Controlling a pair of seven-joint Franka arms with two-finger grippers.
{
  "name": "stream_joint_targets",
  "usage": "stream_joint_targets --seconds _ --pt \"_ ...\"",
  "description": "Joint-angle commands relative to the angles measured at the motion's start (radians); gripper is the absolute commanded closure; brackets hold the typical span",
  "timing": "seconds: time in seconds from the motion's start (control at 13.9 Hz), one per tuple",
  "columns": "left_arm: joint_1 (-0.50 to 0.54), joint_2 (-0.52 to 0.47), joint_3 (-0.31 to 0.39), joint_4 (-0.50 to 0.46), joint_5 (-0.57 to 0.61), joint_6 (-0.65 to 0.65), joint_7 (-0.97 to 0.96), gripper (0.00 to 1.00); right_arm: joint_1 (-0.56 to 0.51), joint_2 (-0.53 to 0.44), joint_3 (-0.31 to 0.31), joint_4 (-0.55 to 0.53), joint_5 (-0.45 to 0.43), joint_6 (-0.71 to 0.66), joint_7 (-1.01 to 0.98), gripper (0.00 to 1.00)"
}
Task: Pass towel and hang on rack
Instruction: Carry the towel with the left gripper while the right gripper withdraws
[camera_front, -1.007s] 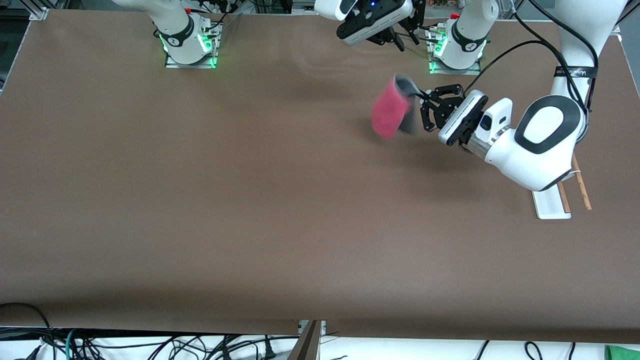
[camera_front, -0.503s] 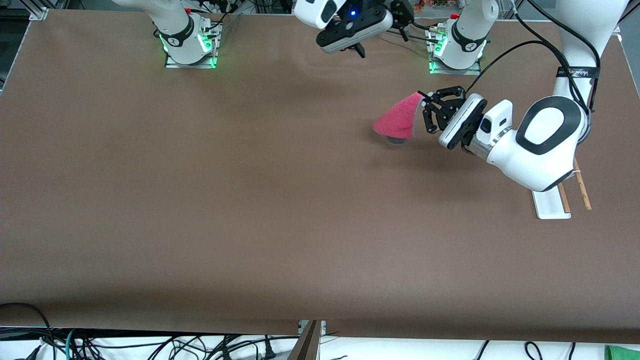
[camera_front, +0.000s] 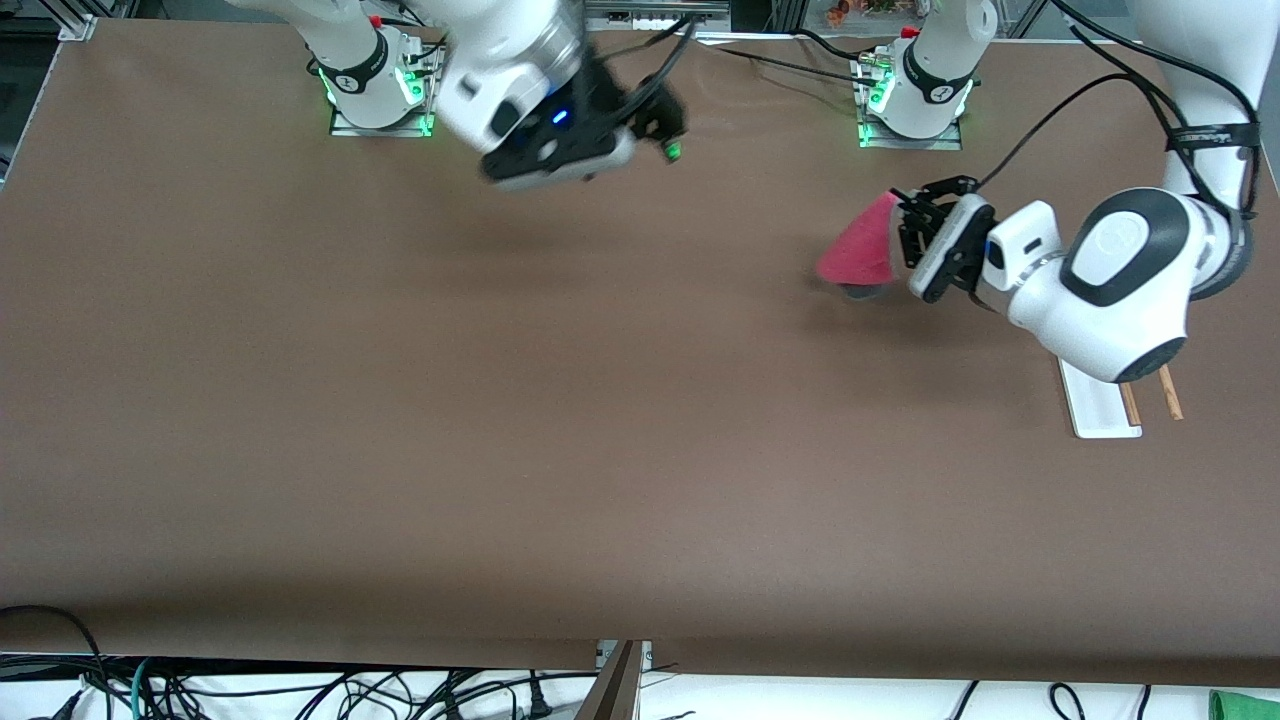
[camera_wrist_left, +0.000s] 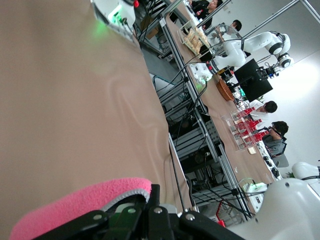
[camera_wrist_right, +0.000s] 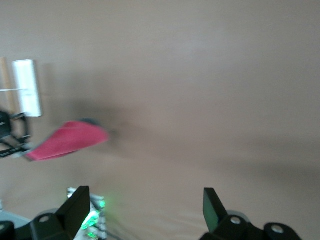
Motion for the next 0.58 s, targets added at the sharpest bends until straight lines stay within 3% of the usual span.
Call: stream_joint_targets --seconds 0.0,0.29,0.5 --pt "0.042 0.013 -0.009 0.051 0.103 -0.065 -0.003 1.0 -0.085 -0.053 0.022 -0.137 -0.086 0.012 -0.066 0.0" --pt "0.171 0.042 -0.004 0.178 0.312 -0.162 0.015 1.0 -0.232 -0.076 0.022 -0.272 -0.202 0.018 -0.184 0.0" --pt "0.284 0.092 -0.004 0.259 0.342 -0.164 0.028 1.0 -0.324 -0.081 0.022 -0.336 -0.313 0.032 -0.189 0.0"
